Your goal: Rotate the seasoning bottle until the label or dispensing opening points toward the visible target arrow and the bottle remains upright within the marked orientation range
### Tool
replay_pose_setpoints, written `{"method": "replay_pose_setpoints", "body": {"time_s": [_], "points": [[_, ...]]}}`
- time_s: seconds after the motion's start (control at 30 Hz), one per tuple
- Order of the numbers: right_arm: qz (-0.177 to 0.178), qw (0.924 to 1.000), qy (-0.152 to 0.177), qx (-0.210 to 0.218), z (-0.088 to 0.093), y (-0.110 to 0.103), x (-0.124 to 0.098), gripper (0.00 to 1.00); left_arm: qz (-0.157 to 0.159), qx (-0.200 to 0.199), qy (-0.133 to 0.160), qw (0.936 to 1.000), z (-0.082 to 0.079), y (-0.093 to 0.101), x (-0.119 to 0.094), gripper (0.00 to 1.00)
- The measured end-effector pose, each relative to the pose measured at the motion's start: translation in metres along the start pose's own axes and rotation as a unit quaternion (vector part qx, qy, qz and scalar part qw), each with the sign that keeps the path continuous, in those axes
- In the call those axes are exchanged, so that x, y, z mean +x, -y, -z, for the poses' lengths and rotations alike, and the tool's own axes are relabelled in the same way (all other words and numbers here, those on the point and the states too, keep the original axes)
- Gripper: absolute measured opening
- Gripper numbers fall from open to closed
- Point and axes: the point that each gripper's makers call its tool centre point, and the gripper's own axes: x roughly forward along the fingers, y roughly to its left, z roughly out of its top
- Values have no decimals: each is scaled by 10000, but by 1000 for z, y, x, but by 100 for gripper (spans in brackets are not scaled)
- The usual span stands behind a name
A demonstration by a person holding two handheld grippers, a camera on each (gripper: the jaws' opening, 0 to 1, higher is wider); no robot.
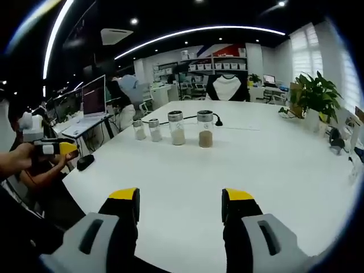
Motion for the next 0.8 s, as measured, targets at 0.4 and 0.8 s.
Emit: {"method": "replay_pose_setpoints", "body": {"time_s": [0.4, 0.8], "points": [[-81, 9998, -78, 135, 5, 1, 3, 58, -79, -64, -27, 9999, 4, 3, -3, 85], [-194, 9996, -113, 196, 10, -2, 1, 58, -196, -101, -72, 9997, 11, 3, -15, 83]]}}
